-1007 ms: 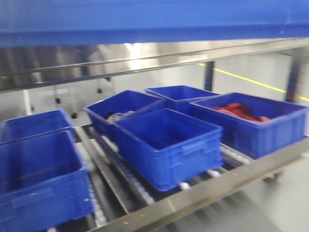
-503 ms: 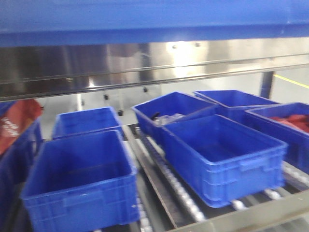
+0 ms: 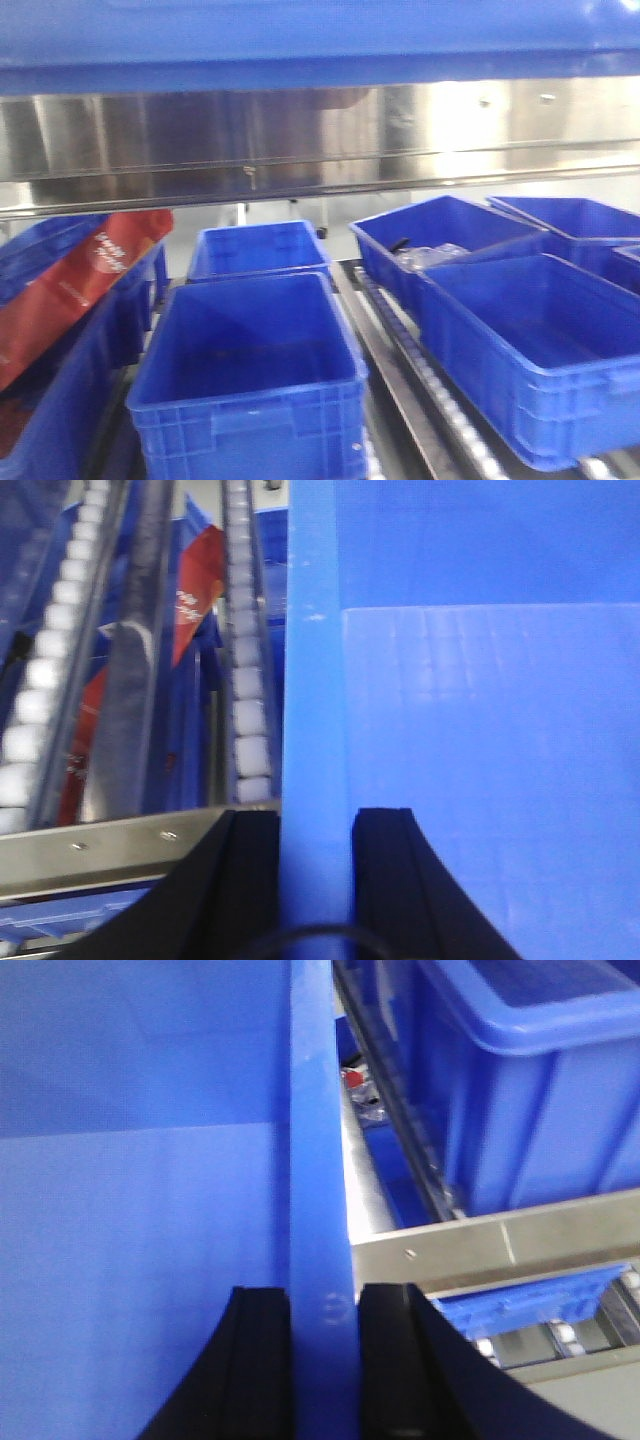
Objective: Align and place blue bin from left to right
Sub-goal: 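Drive up to the roller shelf holding blue bins and a red bag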
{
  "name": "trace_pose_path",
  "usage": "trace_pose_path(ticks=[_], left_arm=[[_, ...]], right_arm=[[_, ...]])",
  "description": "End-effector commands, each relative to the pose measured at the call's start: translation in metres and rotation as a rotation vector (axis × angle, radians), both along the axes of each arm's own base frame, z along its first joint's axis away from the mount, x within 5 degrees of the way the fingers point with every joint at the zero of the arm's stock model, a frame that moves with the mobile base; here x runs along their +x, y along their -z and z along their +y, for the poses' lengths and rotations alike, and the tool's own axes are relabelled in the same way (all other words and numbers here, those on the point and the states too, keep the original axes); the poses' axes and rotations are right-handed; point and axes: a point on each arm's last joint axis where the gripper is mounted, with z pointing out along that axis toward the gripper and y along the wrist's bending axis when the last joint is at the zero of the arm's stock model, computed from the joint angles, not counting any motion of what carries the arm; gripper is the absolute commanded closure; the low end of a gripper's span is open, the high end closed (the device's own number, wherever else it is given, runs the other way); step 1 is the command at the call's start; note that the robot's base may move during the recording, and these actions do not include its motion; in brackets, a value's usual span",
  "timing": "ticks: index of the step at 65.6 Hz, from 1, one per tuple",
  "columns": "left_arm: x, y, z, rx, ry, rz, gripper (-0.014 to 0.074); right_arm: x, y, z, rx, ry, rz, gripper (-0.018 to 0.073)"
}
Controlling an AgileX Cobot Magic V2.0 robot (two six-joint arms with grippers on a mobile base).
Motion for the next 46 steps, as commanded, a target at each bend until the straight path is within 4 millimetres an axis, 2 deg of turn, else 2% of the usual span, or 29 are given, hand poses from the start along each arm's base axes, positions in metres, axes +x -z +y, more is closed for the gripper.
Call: trace_pose_path(ticks=[1,46], left_arm=[[-0.0011,-0.0113,-0.0069,-0.05,0.07,-0.092,0.0707],[-0.0011,-0.0113,-0.0069,-0.05,0.07,-0.092,0.0707]], right_arm=[[-0.0014,-0.0125,0.0054,0.074,-0.064,-0.093,0.0629],[-0.0014,-0.0125,0.0054,0.074,-0.064,-0.093,0.0629]])
